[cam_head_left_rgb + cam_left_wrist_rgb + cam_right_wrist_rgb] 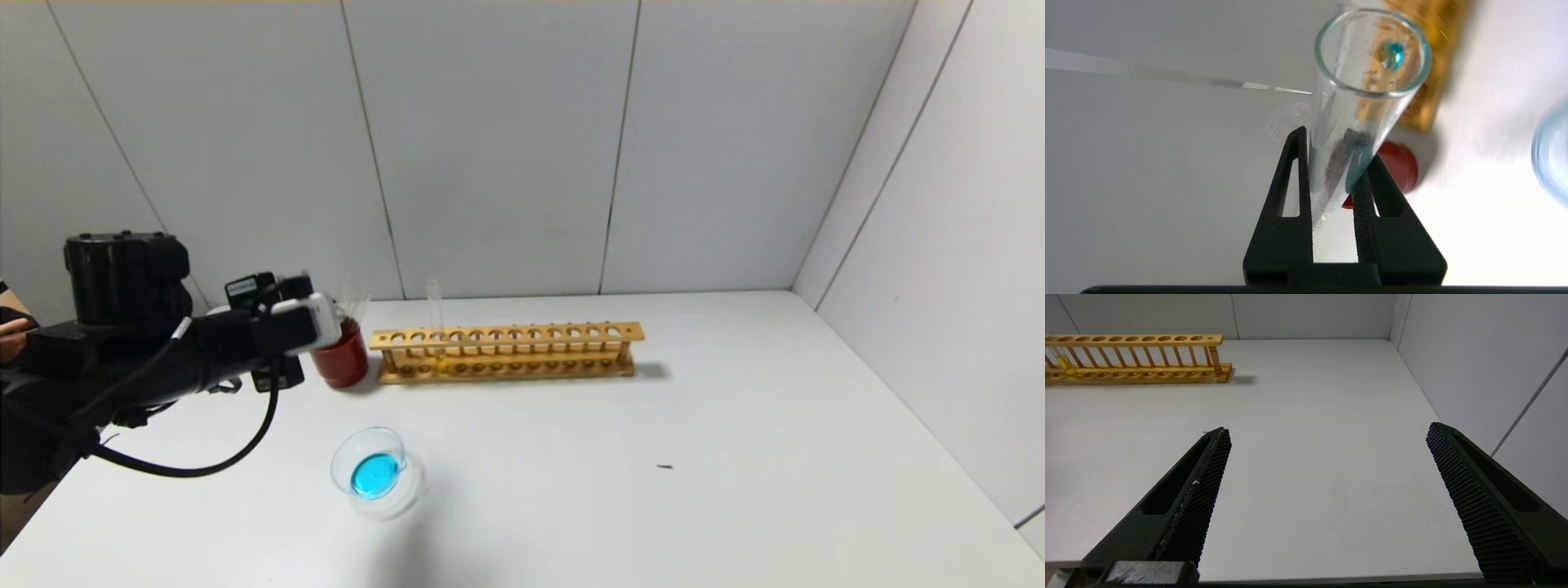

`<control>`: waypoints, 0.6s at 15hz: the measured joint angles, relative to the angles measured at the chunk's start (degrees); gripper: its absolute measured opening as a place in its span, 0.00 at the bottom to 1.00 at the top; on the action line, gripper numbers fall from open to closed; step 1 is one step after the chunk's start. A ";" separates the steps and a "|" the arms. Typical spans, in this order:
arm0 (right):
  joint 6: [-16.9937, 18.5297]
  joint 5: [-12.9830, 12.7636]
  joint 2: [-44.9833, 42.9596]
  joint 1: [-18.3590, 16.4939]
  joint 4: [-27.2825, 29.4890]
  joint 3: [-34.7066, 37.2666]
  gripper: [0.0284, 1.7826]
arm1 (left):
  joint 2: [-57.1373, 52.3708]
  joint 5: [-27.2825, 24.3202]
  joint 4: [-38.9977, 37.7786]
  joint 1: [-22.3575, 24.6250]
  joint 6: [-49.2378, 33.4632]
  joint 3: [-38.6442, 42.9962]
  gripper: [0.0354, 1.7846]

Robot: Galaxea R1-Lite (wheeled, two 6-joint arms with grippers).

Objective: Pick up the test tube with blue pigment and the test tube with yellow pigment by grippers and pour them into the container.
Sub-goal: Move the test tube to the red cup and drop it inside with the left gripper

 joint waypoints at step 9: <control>0.00 -0.02 0.00 -0.02 0.00 0.00 0.98 | -4.72 3.91 16.90 6.29 -48.15 -10.52 0.17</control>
